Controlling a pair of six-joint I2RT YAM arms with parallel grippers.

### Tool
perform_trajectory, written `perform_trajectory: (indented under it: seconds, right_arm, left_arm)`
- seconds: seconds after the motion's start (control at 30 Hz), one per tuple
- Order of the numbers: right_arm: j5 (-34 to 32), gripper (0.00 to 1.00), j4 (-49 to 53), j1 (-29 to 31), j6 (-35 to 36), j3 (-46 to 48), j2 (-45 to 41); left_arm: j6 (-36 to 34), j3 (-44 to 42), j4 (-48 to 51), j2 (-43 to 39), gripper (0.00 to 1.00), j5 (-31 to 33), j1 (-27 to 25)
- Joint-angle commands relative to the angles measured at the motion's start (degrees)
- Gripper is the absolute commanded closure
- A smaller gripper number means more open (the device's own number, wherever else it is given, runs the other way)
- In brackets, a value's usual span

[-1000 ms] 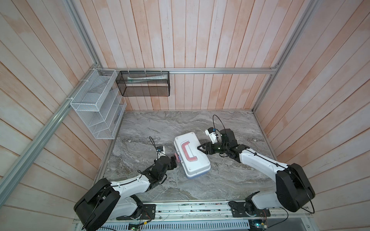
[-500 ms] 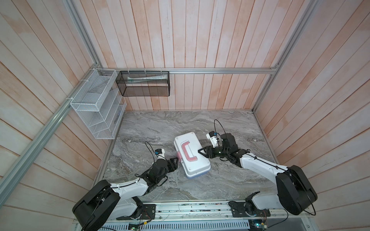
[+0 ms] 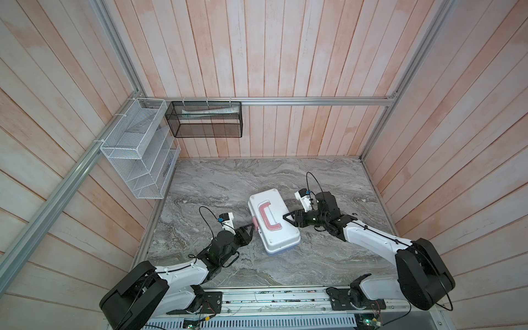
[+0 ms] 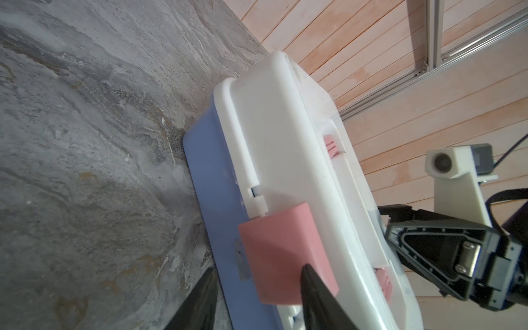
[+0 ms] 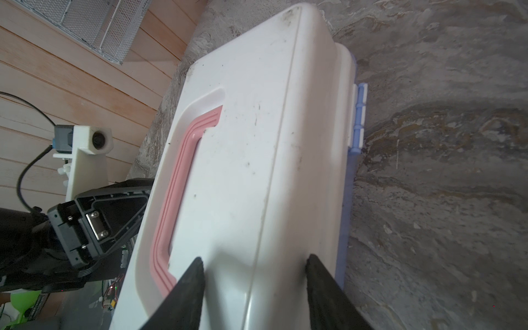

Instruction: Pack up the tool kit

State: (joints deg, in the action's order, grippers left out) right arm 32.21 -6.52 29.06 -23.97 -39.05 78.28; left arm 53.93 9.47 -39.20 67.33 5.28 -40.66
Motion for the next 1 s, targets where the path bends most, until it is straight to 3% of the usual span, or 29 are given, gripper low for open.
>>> perform_trajectory:
  seconds: [0.0, 0.67, 0.97]
  right_arm:
    - [2.0, 0.47, 1.2, 1.6, 0.2, 1.2, 1.2]
    - [1.8, 0.47, 0.7, 1.9, 0.0, 1.4, 1.5]
    - [1.7, 0.47, 0.5, 1.9, -0.2, 1.8, 1.5]
  left_arm:
    - [0.7, -0.3, -3.5, 0.7, 0.51, -1.8, -0.2]
    - [-0.6, 0.7, -5.2, 2.1, 0.58, -4.8, -0.6]
    - [0.5, 1.5, -1.2, 0.1, 0.58, -4.5, -0.7]
